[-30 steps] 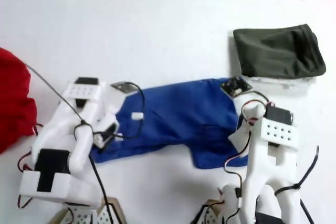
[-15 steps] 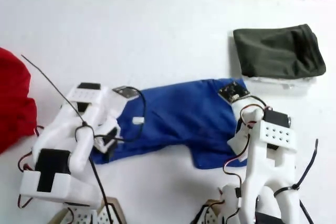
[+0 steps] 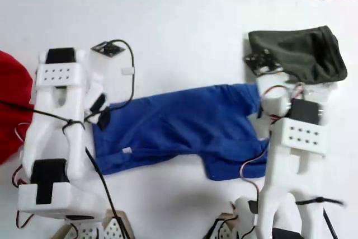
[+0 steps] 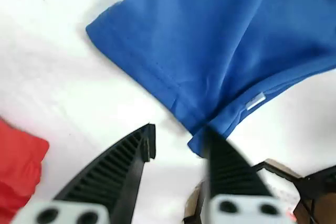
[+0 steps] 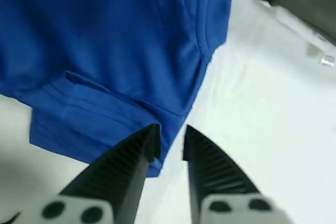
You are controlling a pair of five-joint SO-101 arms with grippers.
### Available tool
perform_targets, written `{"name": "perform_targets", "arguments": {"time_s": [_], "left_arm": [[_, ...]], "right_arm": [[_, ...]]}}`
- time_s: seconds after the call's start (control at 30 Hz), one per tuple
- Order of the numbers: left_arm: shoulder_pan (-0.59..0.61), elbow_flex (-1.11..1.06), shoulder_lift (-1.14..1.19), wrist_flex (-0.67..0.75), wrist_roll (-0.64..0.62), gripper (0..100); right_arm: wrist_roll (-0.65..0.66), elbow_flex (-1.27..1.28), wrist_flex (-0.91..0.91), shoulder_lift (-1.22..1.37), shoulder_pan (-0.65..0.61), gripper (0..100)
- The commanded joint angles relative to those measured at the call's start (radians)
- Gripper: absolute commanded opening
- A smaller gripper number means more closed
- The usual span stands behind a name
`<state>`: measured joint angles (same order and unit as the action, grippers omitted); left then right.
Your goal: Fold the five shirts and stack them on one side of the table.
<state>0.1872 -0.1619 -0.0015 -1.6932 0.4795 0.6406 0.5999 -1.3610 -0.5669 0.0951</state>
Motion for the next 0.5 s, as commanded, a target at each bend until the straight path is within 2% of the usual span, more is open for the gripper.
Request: {"name": "perform_targets", "arguments": {"time_s": [0.0,0.1,0.23,0.3,0.47], "left_arm": [[-0.083,-0.107,0.023,0.089,-0.032,4],[-0.153,-0.252,0.061,0.233,-0.058,3],[-0.190,-0.363,0.078,0.377,-0.084,3],[-0.184,-0.389,0.080,0.411,-0.086,3],[-0.192,-0.458,0.080,0.396,-0.081,3]], "right_arm": [[-0.044,0.117,0.117,-0.025,-0.143,3.0],[-0.044,0.239,0.242,-0.025,-0.226,2.1],[-0.040,0.362,0.375,-0.025,-0.285,1.9],[-0.040,0.407,0.394,-0.025,-0.308,1.9],[-0.029,0.485,0.386,-0.025,-0.331,1.9]]}}
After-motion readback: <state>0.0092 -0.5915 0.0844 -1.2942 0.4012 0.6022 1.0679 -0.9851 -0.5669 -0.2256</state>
